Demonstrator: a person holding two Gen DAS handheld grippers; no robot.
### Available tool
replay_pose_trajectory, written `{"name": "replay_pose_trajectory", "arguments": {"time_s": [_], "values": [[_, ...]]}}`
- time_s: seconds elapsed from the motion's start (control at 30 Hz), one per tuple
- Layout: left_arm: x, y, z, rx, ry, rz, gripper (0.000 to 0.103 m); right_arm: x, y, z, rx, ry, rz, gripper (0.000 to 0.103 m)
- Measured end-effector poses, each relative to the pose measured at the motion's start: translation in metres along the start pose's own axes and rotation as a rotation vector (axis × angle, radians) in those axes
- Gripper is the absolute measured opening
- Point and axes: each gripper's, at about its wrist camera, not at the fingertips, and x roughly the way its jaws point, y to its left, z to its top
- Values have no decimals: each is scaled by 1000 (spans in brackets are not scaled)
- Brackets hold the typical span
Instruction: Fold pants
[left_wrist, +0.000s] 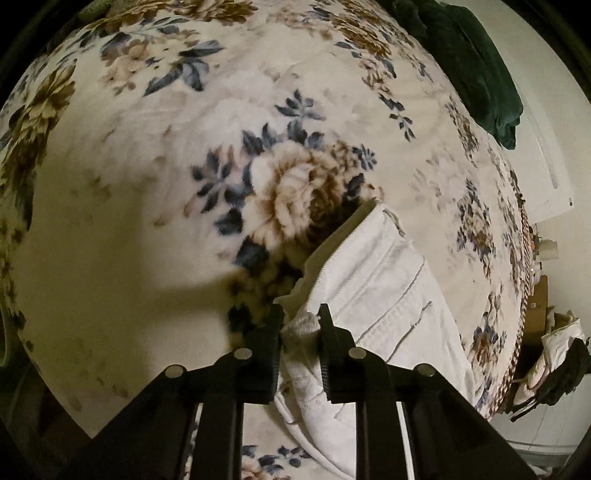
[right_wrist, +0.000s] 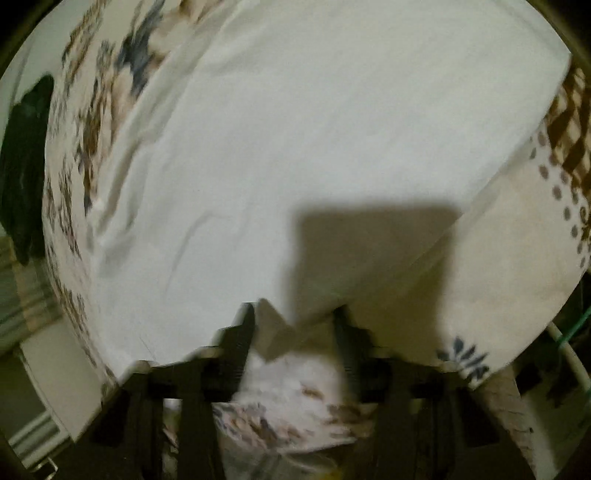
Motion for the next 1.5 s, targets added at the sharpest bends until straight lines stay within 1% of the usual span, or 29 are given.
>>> {"name": "replay_pose_trajectory", "arguments": {"time_s": [0.03, 0.07, 0.1, 0.17, 0.23, 0.33, 0.37, 0.43, 0.47, 0.53, 0.57, 0.6, 0.63, 0.67, 0.7, 0.77, 0.8, 0.83, 0.87, 1.0, 1.07, 1.1, 1.17, 1.23, 1.27, 1.33, 1.4, 1.43, 1.5], "values": [[-1, -1, 0, 4, 2, 3, 15, -3, -1, -2, 6, -30, -13, 7], [-3, -1, -1, 9, 0, 4, 15, -6, -2, -4, 3, -40, -16, 4], [-4, -2, -2, 20, -1, 8, 14, -9, -1, -7, -8, -48, -21, 3], [-7, -1, -5, 23, 2, 16, 14, -21, 2, -13, -55, -77, -53, 2], [-7, 5, -8, 19, 5, 28, 14, -30, 3, -14, -70, -88, -65, 2], [2, 13, -11, 10, 17, 45, 14, -31, -1, -5, -76, -74, -82, 2], [6, 15, -11, 9, 23, 51, 15, -26, -3, -1, -71, -56, -80, 2], [18, 18, -8, 15, 44, 81, 19, -18, -3, 9, -77, -30, -72, 3], [20, 18, -7, 16, 51, 96, 23, -15, -6, 10, -78, -18, -63, 6], [18, 15, -6, 26, 54, 110, 25, -13, -11, 13, -88, 6, -49, 21], [13, 9, -8, 50, 50, 141, 33, -14, -13, 13, -92, 9, -39, 51], [9, 4, -10, 75, 47, 166, 50, -20, -19, 13, -90, 6, -8, 77], [5, -2, -13, 106, 44, 189, 64, -24, -23, 13, -84, -8, 27, 83], [1, -10, -18, 137, 40, 210, 90, -30, -28, 13, -81, -23, 49, 86], [-6, -21, -28, 180, 29, 227, 94, -38, -35, 13, -82, -45, 64, 86], [-12, -40, -44, 251, 27, 237, 94, -54, -49, 17, -79, -92, 83, 86], [-12, -56, -60, 306, 37, 253, 94, -63, -61, 20, -69, -124, 87, 86], [-11, -66, -71, 335, 47, 260, 94, -66, -64, 23, -59, -143, 90, 86], [-9, -80, -86, 369, 61, 261, 94, -74, -75, 30, -38, -174, 89, 86], [17, -145, -156, 528, 135, 232, 94, -100, -124, 61, 50, -281, 127, 86], [33, -175, -188, 578, 173, 202, 94, -112, -147, 76, 87, -327, 167, 86], [43, -195, -210, 613, 193, 181, 94, -118, -159, 85, 104, -348, 181, 85], [57, -223, -238, 667, 218, 164, 94, -129, -178, 101, 142, -394, 224, 84], [76, -254, -270, 732, 239, 149, 94, -137, -195, 121, 179, -433, 249, 82], [83, -266, -281, 756, 247, 147, 94, -139, -204, 131, 192, -449, 263, 82], [102, -289, -309, 815, 265, 143, 94, -141, -223, 150, 222, -471, 290, 79], [116, -303, -330, 854, 280, 151, 94, -138, -232, 163, 234, -479, 311, 72], [122, -308, -340, 869, 287, 153, 94, -137, -241, 172, 237, -483, 343, 72], [137, -314, -359, 896, 307, 172, 94, -133, -247, 182, 241, -489, 385, 64]]}}
